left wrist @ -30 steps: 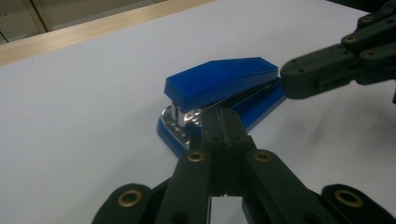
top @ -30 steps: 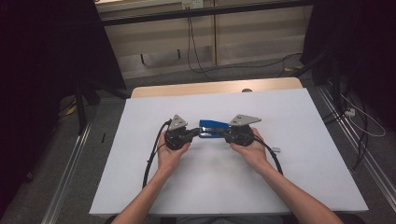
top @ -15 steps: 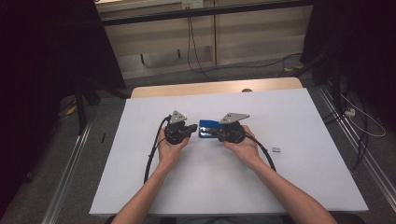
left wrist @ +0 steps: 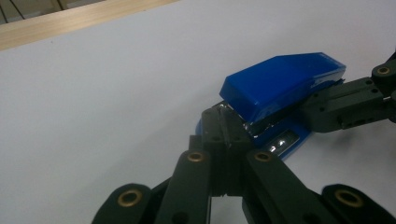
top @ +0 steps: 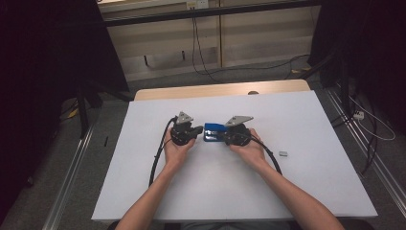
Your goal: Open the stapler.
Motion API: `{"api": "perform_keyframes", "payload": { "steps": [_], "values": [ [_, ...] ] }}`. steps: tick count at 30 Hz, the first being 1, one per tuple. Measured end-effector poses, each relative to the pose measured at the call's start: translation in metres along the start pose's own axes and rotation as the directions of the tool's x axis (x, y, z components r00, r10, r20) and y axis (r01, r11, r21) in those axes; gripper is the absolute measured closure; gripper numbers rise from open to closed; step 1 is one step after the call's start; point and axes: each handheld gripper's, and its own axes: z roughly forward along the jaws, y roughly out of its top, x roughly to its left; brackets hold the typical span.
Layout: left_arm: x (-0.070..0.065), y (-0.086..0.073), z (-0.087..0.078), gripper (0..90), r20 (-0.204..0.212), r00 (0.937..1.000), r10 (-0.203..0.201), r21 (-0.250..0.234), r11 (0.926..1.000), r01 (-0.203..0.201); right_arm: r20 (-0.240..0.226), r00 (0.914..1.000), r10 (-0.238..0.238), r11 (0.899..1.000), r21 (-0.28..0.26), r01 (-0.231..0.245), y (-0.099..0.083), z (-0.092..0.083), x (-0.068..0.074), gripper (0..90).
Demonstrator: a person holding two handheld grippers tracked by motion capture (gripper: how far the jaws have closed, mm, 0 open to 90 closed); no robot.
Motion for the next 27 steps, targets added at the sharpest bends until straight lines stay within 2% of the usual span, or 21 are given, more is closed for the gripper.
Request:
{"api": "perform_keyframes", "payload": {
  "steps": [11,12,14,18,19,22,27],
  "values": [
    [0.0032,-0.0061,0.0086,90.0,0.005,0.9986,0.053,0.038,0.9979,-0.053,-0.006,0.9999,0.009,1.0,0.008,-0.009,-0.0014,0.0025,0.0006,90.0],
    [0.0024,-0.0061,0.009,90.0,0.005,0.9987,0.05,0.033,0.9982,-0.05,-0.005,0.9999,0.01,1.0,0.007,-0.01,-0.0015,0.0025,0.0005,90.0],
    [0.0001,-0.004,0.0077,90.0,-0.003,0.9972,0.075,0.037,0.9965,-0.075,-0.006,0.9998,0.019,1.0,0.004,-0.019,-0.0019,0.0024,-0.0001,90.0],
    [0.0005,-0.0043,0.0081,90.0,-0.001,0.9974,0.072,0.029,0.997,-0.072,-0.002,0.9999,0.014,1.0,0.006,-0.014,-0.0016,0.0026,0.0,90.0],
    [-0.0009,-0.0035,0.007,90.0,-0.012,0.9969,0.077,0.028,0.9967,-0.077,0.0,0.9999,0.012,1.0,0.007,-0.012,-0.0014,0.0025,0.0003,90.0],
    [-0.0038,0.0003,0.0036,90.0,-0.02,0.997,0.074,-0.001,0.9972,-0.074,0.01,0.9999,0.013,1.0,-0.002,-0.013,-0.0018,0.0037,0.0007,90.0],
    [-0.0033,-0.0005,0.0037,90.0,-0.019,0.9953,0.095,0.009,0.9955,-0.095,0.01,0.9998,0.017,1.0,-0.006,-0.017,-0.0016,0.0047,0.001,90.0]
  ]
}}
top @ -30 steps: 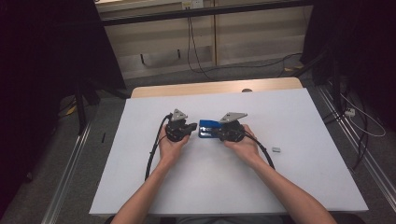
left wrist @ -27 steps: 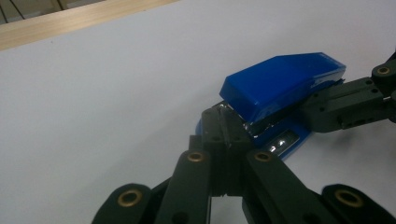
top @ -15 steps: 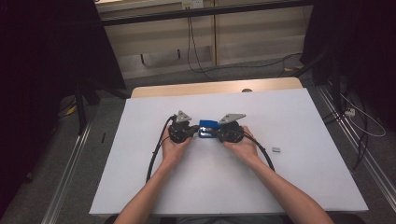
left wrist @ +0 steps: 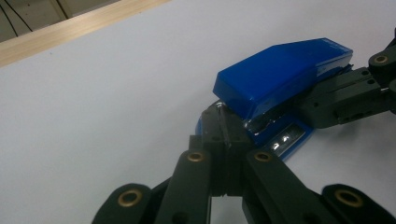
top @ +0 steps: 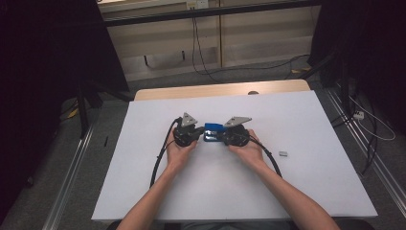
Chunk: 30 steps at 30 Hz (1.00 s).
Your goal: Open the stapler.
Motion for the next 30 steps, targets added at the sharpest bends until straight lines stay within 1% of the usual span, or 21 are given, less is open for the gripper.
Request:
{"api": "perform_keyframes", "payload": {
  "steps": [1,3,5,7,8,10,11,12,14,16,29,30],
  "values": [
    [-0.0003,0.0,0.0001,90.0,0.002,1.0,-0.006,-0.001,1.0,0.006,0.0,1.0,-0.001,1.0,0.0,0.001,0.0001,0.0001,0.0001,90.0],
    [-0.0006,0.0004,-0.0002,90.0,-0.002,1.0,-0.005,0.0,1.0,0.005,0.003,1.0,-0.005,1.0,0.0,0.005,0.0001,0.0,0.0003,90.0],
    [-0.0003,0.0007,-0.0004,90.0,0.004,0.9999,-0.013,-0.007,0.9999,0.013,0.003,1.0,-0.004,1.0,-0.001,0.004,0.0,0.0001,0.0003,90.0],
    [0.0,0.0009,-0.0003,90.0,0.002,0.9999,-0.01,-0.008,0.9999,0.01,0.002,1.0,-0.003,1.0,-0.001,0.003,0.0,0.0001,0.0002,90.0],
    [0.0006,0.0012,-0.0001,90.0,0.009,0.9998,-0.018,-0.011,0.9998,0.018,0.002,1.0,-0.004,1.0,-0.001,0.004,0.0001,0.0001,0.0001,90.0],
    [0.0008,0.0015,-0.0002,90.0,0.01,0.9998,-0.018,-0.012,0.9998,0.018,0.0,1.0,-0.001,1.0,0.0,0.001,0.0001,0.0001,0.0,90.0],
    [0.0009,0.0021,-0.0008,90.0,0.007,0.9999,-0.011,-0.007,0.9999,0.011,0.0,1.0,-0.001,1.0,0.0,0.001,0.0001,0.0001,0.0,90.0],
    [0.0006,0.0024,-0.001,90.0,0.008,0.9998,-0.018,-0.012,0.9998,0.018,0.001,1.0,-0.003,1.0,-0.001,0.003,0.0,0.0,0.0,90.0],
    [0.0008,0.0029,-0.0016,90.0,0.007,0.9998,-0.017,-0.019,0.9997,0.017,0.002,1.0,-0.003,1.0,-0.001,0.003,0.0,0.0001,0.0001,90.0],
    [0.0004,0.0032,-0.0018,90.0,0.012,0.9995,-0.028,-0.026,0.9993,0.028,0.0,1.0,-0.002,1.0,-0.001,0.002,0.0,0.0,-0.0002,90.0],
    [0.0008,0.0046,-0.0031,90.0,0.019,0.9991,-0.037,-0.04,0.9985,0.038,0.003,1.0,-0.008,1.0,-0.002,0.008,-0.0001,0.0,0.0002,90.0],
    [0.0005,0.0048,-0.0033,90.0,0.022,0.9988,-0.044,-0.044,0.998,0.045,0.003,0.9999,-0.009,1.0,-0.002,0.009,-0.0001,0.0,0.0004,90.0]
  ]
}}
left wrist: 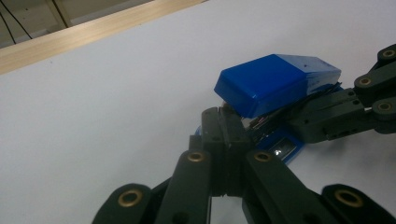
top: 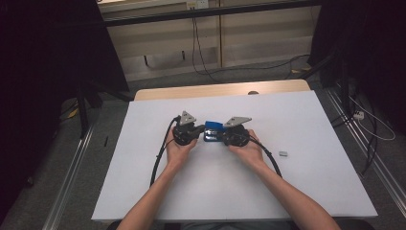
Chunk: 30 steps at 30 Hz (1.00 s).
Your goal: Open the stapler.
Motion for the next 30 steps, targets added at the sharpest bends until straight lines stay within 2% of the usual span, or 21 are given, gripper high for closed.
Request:
{"api": "perform_keyframes", "payload": {
  "steps": [9,18,30],
  "values": [
    [-0.001,0.003,-0.003,90.0,0.005,1.0,-0.005,-0.021,0.9998,0.005,0.0,1.0,0.001,1.0,-0.001,-0.001,0.0,0.0,0.0,90.0],
    [-0.002,0.006,-0.004,90.0,0.014,0.9999,-0.007,-0.03,0.9995,0.008,0.007,0.9998,-0.02,1.0,-0.001,0.02,0.0,0.0,0.002,90.0],
    [-0.006,0.015,-0.008,90.0,0.031,0.9995,-0.005,-0.074,0.9972,0.007,0.009,0.9997,-0.022,1.0,-0.003,0.022,0.0,0.0,0.003,90.0]
  ]
}}
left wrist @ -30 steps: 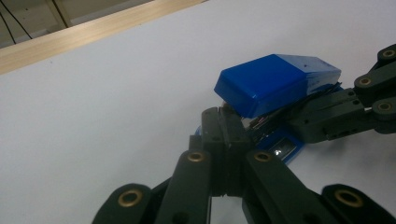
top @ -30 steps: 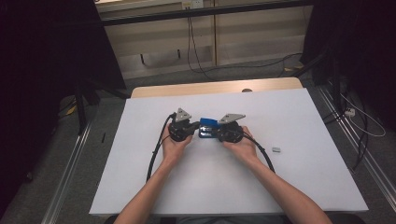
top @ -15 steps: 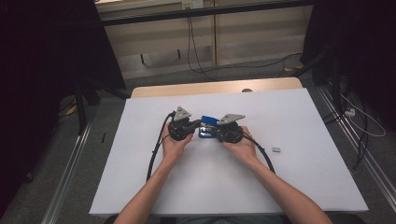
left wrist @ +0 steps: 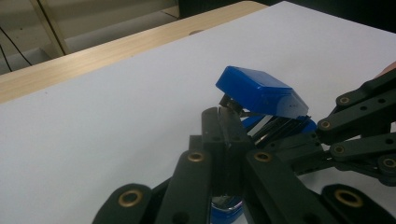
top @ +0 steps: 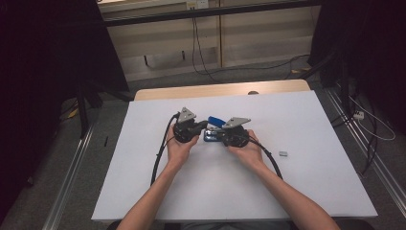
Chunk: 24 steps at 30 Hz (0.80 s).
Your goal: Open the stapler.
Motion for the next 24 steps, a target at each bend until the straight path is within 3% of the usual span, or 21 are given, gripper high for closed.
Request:
{"api": "perform_keyframes", "payload": {
  "steps": [10,20,22,24],
  "values": [
    [-0.001,0.004,0.0,90.0,0.003,1.0,0.005,-0.008,1.0,-0.005,0.015,0.9999,-0.002,1.0,-0.014,0.002,0.0,-0.001,0.001,90.0],
    [-0.001,0.003,0.0,90.0,0.006,1.0,0.0,-0.008,1.0,0.0,0.003,1.0,0.005,0.996,-0.092,-0.004,0.007,-0.007,0.008,90.0],
    [0.0,0.003,0.0,90.0,0.006,1.0,0.001,-0.005,1.0,-0.001,0.03,0.9995,0.014,0.993,-0.113,-0.01,0.009,-0.008,0.009,90.0],
    [-0.001,0.003,0.0,90.0,0.007,1.0,-0.001,-0.01,1.0,0.001,0.027,0.9994,0.023,0.992,-0.121,-0.02,0.01,-0.007,0.009,90.0]
  ]
}}
